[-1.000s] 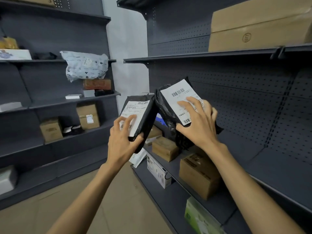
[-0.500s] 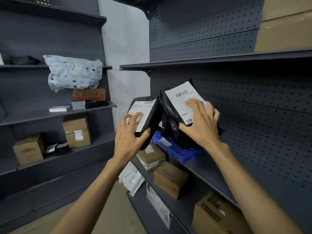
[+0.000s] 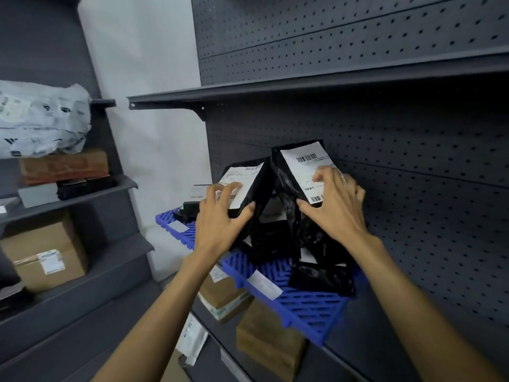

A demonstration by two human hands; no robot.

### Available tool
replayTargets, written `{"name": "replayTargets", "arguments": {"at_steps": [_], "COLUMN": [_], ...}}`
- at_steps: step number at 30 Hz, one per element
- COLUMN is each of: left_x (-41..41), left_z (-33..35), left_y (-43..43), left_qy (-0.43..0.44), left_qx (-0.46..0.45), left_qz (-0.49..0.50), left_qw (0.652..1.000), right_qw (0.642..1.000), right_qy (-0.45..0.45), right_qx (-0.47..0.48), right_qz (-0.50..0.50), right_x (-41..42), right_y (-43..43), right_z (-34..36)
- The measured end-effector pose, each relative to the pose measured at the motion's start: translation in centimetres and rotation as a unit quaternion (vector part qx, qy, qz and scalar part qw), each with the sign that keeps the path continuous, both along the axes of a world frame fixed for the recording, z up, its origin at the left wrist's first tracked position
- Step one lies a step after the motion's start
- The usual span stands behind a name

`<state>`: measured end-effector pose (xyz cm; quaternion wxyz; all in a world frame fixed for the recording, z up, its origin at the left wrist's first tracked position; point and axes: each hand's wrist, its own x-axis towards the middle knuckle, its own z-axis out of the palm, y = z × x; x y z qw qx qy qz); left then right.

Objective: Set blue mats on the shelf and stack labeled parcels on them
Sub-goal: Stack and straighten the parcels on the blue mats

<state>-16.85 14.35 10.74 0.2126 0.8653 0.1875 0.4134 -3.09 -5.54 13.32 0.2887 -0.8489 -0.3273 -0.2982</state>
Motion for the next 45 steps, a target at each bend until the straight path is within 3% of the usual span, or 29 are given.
{"name": "replayTargets", "arguments": {"at_steps": [5,12,16,18,21,26,32,36,39,45], "left_x": [5.6,10.3,10.2,9.9,9.2,8.1,7.8,7.5,7.4,8.3], "left_z": [-1.3,-2.8,-3.2,-2.9,-3.0,-3.5,-4.5,-7.3,-9.0,-9.2], "left_y": [4.8,6.7,7.2,8.4,10.1,9.0,5.5,5.4,5.6,4.2], "left_qy": [0.054,0.172,0.168,0.161,0.11,0.013,-0.025,0.029,0.025,0.038], "left_qx": [0.034,0.135,0.215,0.19,0.05,0.001,0.017,0.043,0.048,0.046], "left_qz": [-0.056,-0.1,-0.114,-0.175,-0.318,-0.363,-0.398,-0.382,-0.369,-0.323], "left_qw": [0.996,0.971,0.955,0.953,0.94,0.932,0.917,0.923,0.928,0.945], "right_qw": [0.996,0.974,0.965,0.959,0.973,0.966,0.948,0.934,0.928,0.924], "right_qy": [0.046,0.08,0.146,0.124,0.072,0.187,0.147,0.062,0.014,0.006], "right_qx": [-0.038,-0.16,-0.171,-0.207,-0.198,-0.167,-0.281,-0.346,-0.356,-0.348], "right_qz": [-0.061,-0.135,-0.137,-0.147,-0.097,0.068,-0.012,-0.063,-0.104,-0.16], "right_x": [3.1,3.8,3.2,2.6,0.8,-1.7,-1.4,-1.3,-1.1,-1.1], "right_y": [3.1,3.5,3.4,4.1,5.9,8.5,6.3,6.3,7.0,8.4], "right_z": [-0.9,-3.0,-3.5,-3.2,-2.6,-2.1,-2.7,-3.8,-5.1,-6.3]}}
